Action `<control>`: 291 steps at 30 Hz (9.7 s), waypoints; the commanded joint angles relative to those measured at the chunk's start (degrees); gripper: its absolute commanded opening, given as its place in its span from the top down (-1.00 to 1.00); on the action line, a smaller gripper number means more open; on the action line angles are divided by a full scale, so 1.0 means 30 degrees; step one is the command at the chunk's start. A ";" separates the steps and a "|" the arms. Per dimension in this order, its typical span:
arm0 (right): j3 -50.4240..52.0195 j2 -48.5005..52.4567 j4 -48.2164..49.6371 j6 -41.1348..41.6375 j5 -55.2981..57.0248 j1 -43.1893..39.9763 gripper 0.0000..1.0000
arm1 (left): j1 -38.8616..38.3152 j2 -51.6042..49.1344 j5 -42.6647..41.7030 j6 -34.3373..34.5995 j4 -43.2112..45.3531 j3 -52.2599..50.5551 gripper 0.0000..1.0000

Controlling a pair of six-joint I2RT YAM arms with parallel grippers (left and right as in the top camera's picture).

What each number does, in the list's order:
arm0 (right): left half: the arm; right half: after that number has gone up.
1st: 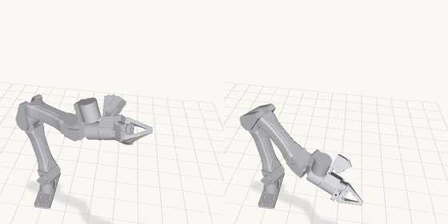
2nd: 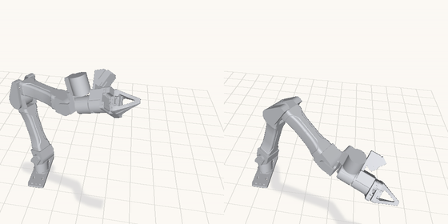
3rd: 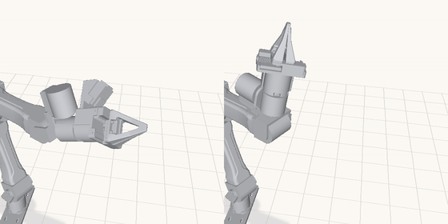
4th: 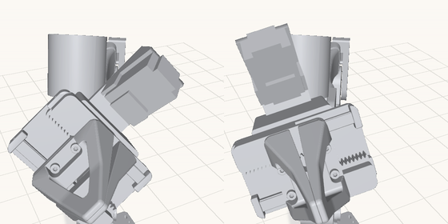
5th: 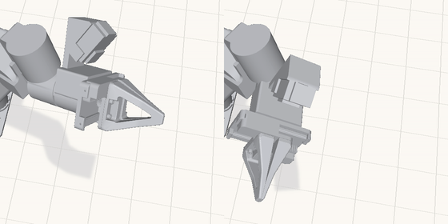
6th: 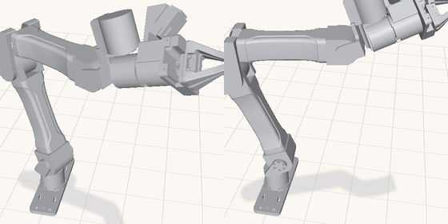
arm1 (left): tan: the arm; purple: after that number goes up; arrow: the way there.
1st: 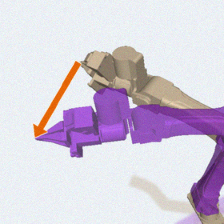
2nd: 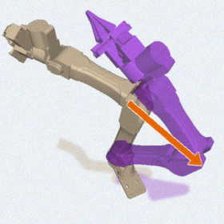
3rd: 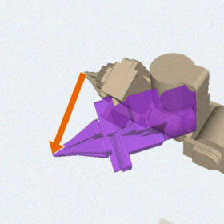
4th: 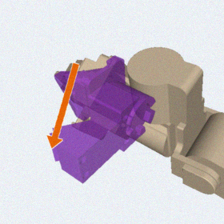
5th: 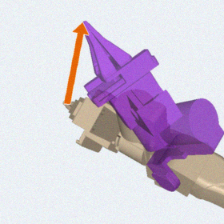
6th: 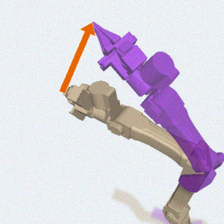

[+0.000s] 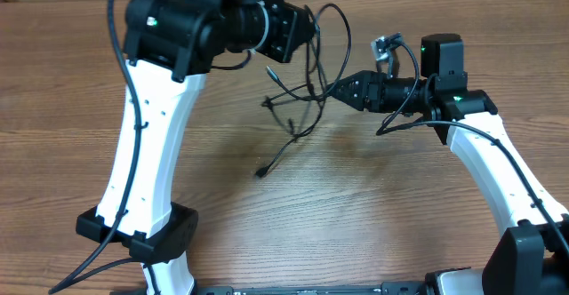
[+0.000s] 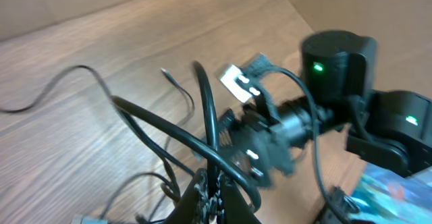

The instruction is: Untangle cables

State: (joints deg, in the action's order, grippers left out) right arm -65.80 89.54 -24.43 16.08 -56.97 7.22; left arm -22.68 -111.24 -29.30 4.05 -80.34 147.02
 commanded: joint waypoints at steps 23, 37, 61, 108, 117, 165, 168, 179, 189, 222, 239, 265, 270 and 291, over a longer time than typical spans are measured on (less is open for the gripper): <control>-0.0466 -0.0051 0.2506 0.2025 0.9646 0.0095 -0.13 | 0.2186 0.1100 -0.9311 0.1435 0.3228 0.0335 0.92; -0.0459 -0.0044 0.3891 0.3854 0.4481 0.0372 -0.12 | 0.3184 0.1158 -1.2772 0.1698 0.4007 0.0335 0.92; -0.0459 -0.0022 0.7679 0.1778 1.4622 0.0612 -0.52 | 0.3701 0.1166 -1.5613 1.1861 1.2917 0.0335 0.92; -0.0444 -0.0015 -0.3759 0.3002 1.1854 0.0597 -0.32 | 0.3395 0.0568 0.7278 -0.0896 -0.3716 -0.2098 -0.06; -0.0357 -0.0015 -0.5187 0.4320 1.0134 0.2011 -0.46 | 0.3818 0.0794 1.3355 0.2018 -0.5493 -0.3861 -0.15; 0.0809 0.6069 0.3337 1.6218 1.6211 0.9377 0.02 | 0.3803 0.0466 0.7825 -0.3512 1.1825 -2.3329 -0.71; 0.0809 0.6076 0.3264 1.6218 1.6509 0.9377 0.14 | 0.3803 0.0437 0.7825 -0.3504 1.1963 -2.3329 -0.70; 0.0809 0.6368 0.3126 1.6247 1.7493 0.9377 0.31 | 0.3803 0.0430 0.6856 -0.3351 0.9734 -2.3329 -0.61; 0.0809 0.7257 0.4029 1.6932 1.7537 0.9377 0.70 | 0.3796 0.0430 0.6237 -0.2331 0.8058 -2.3336 -0.64; -0.4699 0.0182 -0.4116 0.2055 1.6254 0.6674 0.93 | 0.3796 0.0430 0.0823 -0.0423 0.7599 -2.3336 -0.36; -0.4699 0.0182 -0.4284 0.2055 1.6247 0.6681 0.92 | 0.3803 0.0430 0.1552 0.8816 1.1205 -2.3336 -0.59; -0.4699 0.0182 -0.5268 0.2047 1.6262 0.6674 0.92 | 0.3803 0.0430 0.1151 1.8105 1.8411 -2.3336 -0.26; -0.4699 0.0189 -0.5275 0.2055 1.6254 0.6674 0.93 | 0.3803 0.0430 0.0984 2.0801 1.8659 -2.3336 -0.15; -0.5107 -0.0109 -0.8903 0.2040 2.3088 0.4794 0.93 | 0.6047 0.0954 0.7854 1.6735 1.4965 -2.2891 0.92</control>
State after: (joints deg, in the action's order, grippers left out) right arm -78.76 90.83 -48.71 22.44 -0.78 25.78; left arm -8.51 -109.62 -8.16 61.65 -33.80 76.97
